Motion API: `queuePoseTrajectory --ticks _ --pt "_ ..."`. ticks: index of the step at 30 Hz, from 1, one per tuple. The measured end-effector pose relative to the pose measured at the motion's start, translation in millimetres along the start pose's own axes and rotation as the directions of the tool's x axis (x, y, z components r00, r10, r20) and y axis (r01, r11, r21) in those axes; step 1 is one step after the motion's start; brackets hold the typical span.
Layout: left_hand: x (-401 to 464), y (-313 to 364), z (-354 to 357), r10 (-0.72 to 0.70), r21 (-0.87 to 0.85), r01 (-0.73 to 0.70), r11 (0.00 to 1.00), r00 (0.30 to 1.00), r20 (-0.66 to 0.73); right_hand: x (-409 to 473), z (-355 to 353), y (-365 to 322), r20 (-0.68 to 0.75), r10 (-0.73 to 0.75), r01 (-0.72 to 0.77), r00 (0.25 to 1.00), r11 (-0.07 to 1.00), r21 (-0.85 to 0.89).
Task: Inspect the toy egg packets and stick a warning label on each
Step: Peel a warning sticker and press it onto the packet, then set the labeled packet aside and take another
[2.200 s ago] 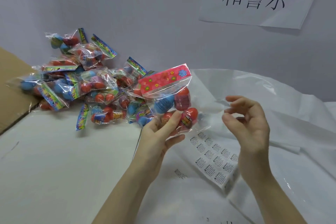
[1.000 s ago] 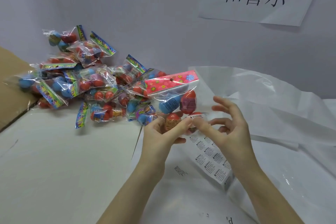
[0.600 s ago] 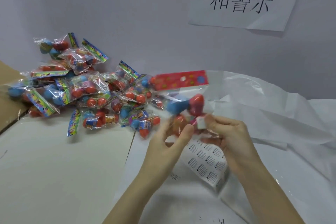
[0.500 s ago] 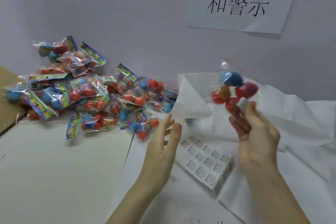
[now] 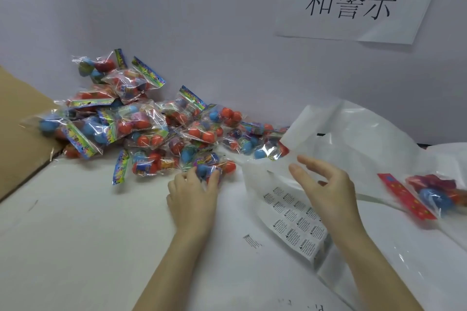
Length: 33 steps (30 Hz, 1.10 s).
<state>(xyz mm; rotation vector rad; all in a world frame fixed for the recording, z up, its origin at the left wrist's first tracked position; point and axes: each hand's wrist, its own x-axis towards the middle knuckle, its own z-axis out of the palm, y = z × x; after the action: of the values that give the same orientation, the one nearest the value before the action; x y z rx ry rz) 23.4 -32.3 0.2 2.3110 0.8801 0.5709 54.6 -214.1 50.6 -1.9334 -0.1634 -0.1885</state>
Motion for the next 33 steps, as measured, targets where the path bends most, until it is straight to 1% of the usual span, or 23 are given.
queuePoseTrajectory --ticks 2,4,6,9,11,12,13,15,16,18,19,20,22,23,24,25,27,28,29,30,31,32,33 --pt "0.6 -0.5 3.3 -0.011 0.026 0.011 1.000 1.000 -0.002 -3.5 4.7 1.0 -0.043 -0.075 0.073 0.996 0.995 -0.061" --pt "0.7 -1.3 6.7 0.019 0.020 -0.019 1.000 1.000 -0.022 -5.9 8.8 2.4 -0.030 -0.128 0.122 0.991 0.983 -0.140" --pt "0.1 -2.2 8.2 0.029 -0.120 -0.034 0.992 0.999 -0.041 -7.6 11.4 2.8 0.029 -0.164 0.167 0.986 0.963 -0.210" --pt "-0.3 -0.8 4.5 -0.103 -0.396 0.062 0.916 0.991 -0.083 -11.8 15.0 0.3 0.101 -0.185 0.203 0.978 0.955 -0.217" --pt "-1.6 2.9 -0.2 -0.206 -0.558 0.095 0.824 0.968 -0.141 -13.5 16.9 -1.3 0.125 -0.190 0.208 0.974 0.966 -0.154" --pt "-3.1 5.8 -2.4 -0.222 -0.616 0.057 0.786 0.955 -0.196 -14.5 18.3 -2.2 0.142 -0.185 0.201 0.972 0.974 -0.102" --pt "-6.3 9.1 -5.1 -0.213 -0.655 -0.017 0.755 0.939 -0.270 -16.1 19.5 -4.5 0.169 -0.169 0.176 0.971 0.984 -0.027" --pt "-16.4 18.2 -10.4 -0.113 -0.674 -0.237 0.699 0.895 -0.432 -19.2 22.4 -9.0 0.257 -0.116 0.081 0.959 0.986 0.144" --pt "-22.6 22.7 -11.2 -0.014 -0.635 -0.367 0.680 0.859 -0.511 -20.3 23.9 -10.0 0.310 -0.097 0.028 0.946 0.976 0.218" --pt "-36.4 29.8 -7.8 0.238 -0.484 -0.616 0.622 0.738 -0.632 -21.0 26.8 -10.5 0.380 -0.066 -0.074 0.922 0.937 0.342" --pt "-42.4 31.8 -5.4 0.343 -0.429 -0.704 0.565 0.674 -0.655 -21.3 27.1 -12.4 0.383 -0.064 -0.110 0.922 0.902 0.417" --pt "-46.9 33.2 -4.0 0.414 -0.415 -0.750 0.515 0.641 -0.646 -20.9 26.4 -13.1 0.371 -0.067 -0.139 0.926 0.855 0.500" --pt "-50.5 34.3 -3.6 0.493 -0.456 -0.768 0.450 0.639 -0.590 -19.3 22.5 -15.7 0.318 -0.050 -0.177 0.947 0.745 0.644" --pt "-51.5 33.7 -4.9 0.499 -0.505 -0.746 0.435 0.666 -0.554 -18.2 20.2 -16.4 0.290 -0.038 -0.181 0.956 0.700 0.691" --pt "-51.9 33.5 -7.2 0.473 -0.585 -0.695 0.418 0.716 -0.513 -16.6 18.5 -15.8 0.266 -0.027 -0.180 0.963 0.671 0.719" --pt "-51.2 33.8 -10.2 0.411 -0.683 -0.613 0.397 0.784 -0.465 -15.8 16.7 -16.7 0.249 -0.017 -0.177 0.968 0.658 0.732" --pt "-47.2 35.5 -14.8 0.226 -0.843 -0.389 0.372 0.919 -0.325 -14.7 14.8 -17.7 0.233 0.000 -0.176 0.972 0.654 0.736" --pt "-43.7 36.4 -16.4 0.156 -0.892 -0.248 0.378 0.967 -0.202 -13.9 14.5 -17.1 0.234 0.009 -0.184 0.972 0.644 0.743" --pt "-39.3 36.9 -17.6 0.141 -0.921 -0.083 0.380 0.990 -0.031 -13.8 14.8 -17.0 0.241 0.017 -0.198 0.970 0.624 0.756" --pt "-35.9 37.5 -18.2 0.172 -0.923 0.072 0.377 0.974 0.147 -14.0 15.5 -16.5 0.251 0.016 -0.209 0.968 0.605 0.768" --pt "-34.2 37.9 -18.2 0.228 -0.904 0.182 0.386 0.931 0.284 -14.9 16.9 -16.3 0.261 0.008 -0.215 0.965 0.597 0.773" --pt "-34.5 38.2 -18.4 0.288 -0.884 0.231 0.406 0.886 0.363 -16.3 18.6 -15.9 0.274 -0.005 -0.215 0.962 0.605 0.767" --pt "-36.2 39.2 -18.7 0.335 -0.878 0.234 0.417 0.859 0.388 -17.7 20.1 -15.2 0.293 -0.015 -0.220 0.956 0.623 0.750"
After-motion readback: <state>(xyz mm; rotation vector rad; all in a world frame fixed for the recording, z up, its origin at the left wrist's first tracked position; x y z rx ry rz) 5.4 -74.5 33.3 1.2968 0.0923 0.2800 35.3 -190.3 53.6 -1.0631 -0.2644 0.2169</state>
